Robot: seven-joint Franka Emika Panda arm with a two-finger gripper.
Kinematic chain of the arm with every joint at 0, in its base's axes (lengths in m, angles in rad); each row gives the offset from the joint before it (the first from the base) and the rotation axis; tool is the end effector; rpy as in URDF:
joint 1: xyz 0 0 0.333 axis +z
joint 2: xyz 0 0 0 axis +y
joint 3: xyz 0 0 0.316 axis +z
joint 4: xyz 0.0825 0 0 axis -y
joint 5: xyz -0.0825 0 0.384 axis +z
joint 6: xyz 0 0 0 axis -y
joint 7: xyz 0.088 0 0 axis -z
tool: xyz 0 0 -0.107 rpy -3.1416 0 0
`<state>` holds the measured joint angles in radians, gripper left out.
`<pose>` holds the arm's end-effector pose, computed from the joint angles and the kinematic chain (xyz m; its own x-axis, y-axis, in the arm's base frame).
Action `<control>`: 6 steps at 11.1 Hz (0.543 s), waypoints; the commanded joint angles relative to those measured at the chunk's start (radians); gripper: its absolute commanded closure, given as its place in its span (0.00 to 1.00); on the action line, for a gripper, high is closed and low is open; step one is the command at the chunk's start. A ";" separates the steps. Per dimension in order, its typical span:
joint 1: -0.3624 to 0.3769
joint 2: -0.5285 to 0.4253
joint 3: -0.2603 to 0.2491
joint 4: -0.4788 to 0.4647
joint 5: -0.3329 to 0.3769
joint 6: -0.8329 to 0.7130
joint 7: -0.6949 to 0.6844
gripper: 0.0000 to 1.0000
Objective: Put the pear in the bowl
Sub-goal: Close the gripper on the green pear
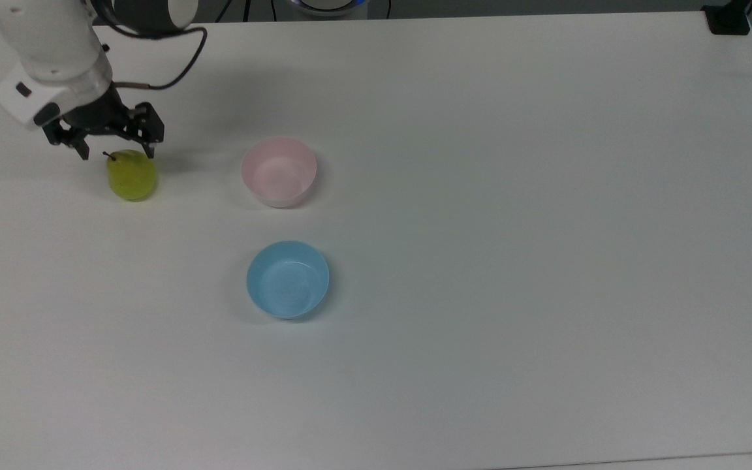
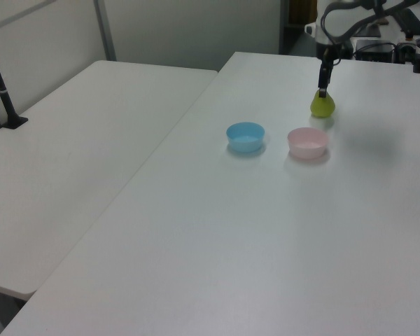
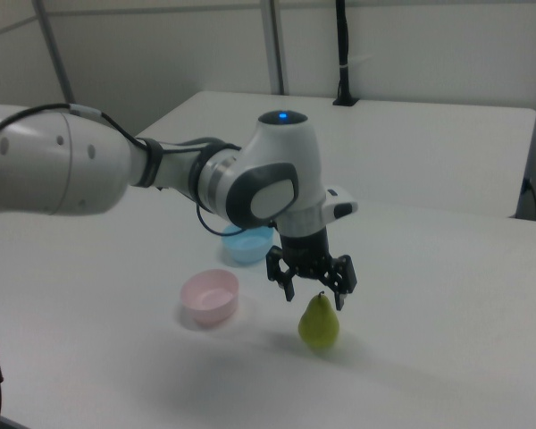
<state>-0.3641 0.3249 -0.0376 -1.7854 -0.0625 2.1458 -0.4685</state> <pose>0.5912 -0.2520 0.3761 0.9948 0.1019 0.0011 0.1015 -0.9921 0.0740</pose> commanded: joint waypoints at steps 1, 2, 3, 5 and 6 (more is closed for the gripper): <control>0.004 0.042 -0.004 -0.041 -0.010 0.098 -0.024 0.00; 0.004 0.049 -0.004 -0.051 -0.013 0.120 -0.024 0.03; 0.004 0.051 -0.004 -0.054 -0.028 0.124 -0.024 0.12; 0.004 0.060 -0.004 -0.052 -0.039 0.124 -0.025 0.40; 0.004 0.059 -0.004 -0.052 -0.039 0.124 -0.025 0.49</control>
<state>-0.3637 0.3929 -0.0375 -1.8090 -0.0883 2.2468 -0.4700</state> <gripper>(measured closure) 0.251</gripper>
